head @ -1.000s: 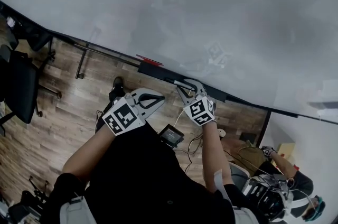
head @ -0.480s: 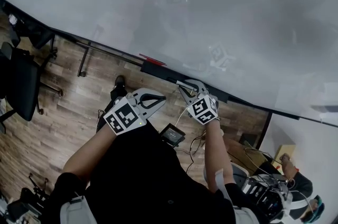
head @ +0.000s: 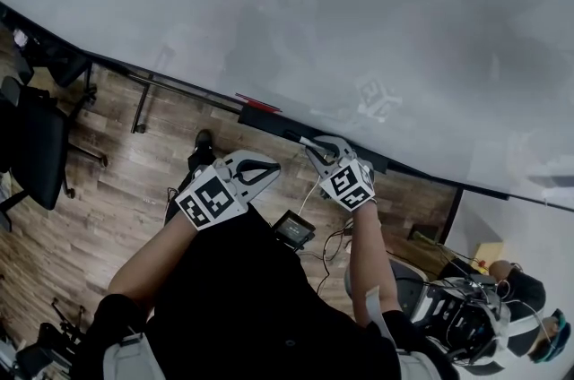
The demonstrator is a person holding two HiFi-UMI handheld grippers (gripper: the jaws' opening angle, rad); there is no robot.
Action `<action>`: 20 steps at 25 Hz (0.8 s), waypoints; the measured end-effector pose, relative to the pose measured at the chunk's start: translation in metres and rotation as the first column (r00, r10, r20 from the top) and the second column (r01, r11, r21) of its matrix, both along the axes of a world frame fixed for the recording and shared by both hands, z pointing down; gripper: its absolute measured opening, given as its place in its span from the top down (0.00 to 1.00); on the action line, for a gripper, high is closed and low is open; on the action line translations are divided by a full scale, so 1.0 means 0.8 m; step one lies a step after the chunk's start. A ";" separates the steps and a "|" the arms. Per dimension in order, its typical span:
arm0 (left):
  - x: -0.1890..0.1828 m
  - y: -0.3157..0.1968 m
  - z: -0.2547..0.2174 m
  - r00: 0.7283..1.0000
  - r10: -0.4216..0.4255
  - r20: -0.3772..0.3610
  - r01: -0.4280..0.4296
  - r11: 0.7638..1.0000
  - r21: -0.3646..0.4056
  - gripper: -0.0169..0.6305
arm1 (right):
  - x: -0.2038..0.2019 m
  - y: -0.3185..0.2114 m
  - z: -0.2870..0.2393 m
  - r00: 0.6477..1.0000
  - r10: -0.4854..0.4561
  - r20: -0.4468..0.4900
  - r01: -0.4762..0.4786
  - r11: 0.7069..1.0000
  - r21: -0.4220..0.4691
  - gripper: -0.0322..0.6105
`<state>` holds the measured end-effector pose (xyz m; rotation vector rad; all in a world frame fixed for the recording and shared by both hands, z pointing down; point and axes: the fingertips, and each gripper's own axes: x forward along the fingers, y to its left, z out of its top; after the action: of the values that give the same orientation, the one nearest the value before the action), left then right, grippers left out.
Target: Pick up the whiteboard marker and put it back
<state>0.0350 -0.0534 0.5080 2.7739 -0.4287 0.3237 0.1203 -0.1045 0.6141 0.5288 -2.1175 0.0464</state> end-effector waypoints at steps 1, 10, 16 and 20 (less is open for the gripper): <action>0.002 0.008 0.000 1.000 0.004 0.003 -0.004 1.000 0.003 0.95 | 0.003 0.007 -0.003 1.000 0.005 0.002 -0.005 1.000 0.006 0.83; -0.001 0.017 -0.009 1.000 0.014 -0.010 -0.014 1.000 0.015 0.95 | 0.000 0.012 -0.035 0.998 0.039 0.051 -0.043 0.997 0.068 0.83; -0.014 0.010 -0.025 1.000 -0.005 -0.021 0.006 0.999 0.050 0.95 | -0.029 0.010 -0.110 0.953 0.092 0.289 -0.125 0.987 0.099 0.83; -0.007 -0.007 -0.039 1.000 -0.012 -0.015 0.013 0.996 0.094 0.95 | -0.030 0.001 -0.174 0.901 0.069 0.428 -0.156 0.973 0.170 0.83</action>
<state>0.0291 -0.0589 0.4764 2.8616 -0.4692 0.2878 0.0959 -0.1035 0.4752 0.8231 -2.5272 0.0132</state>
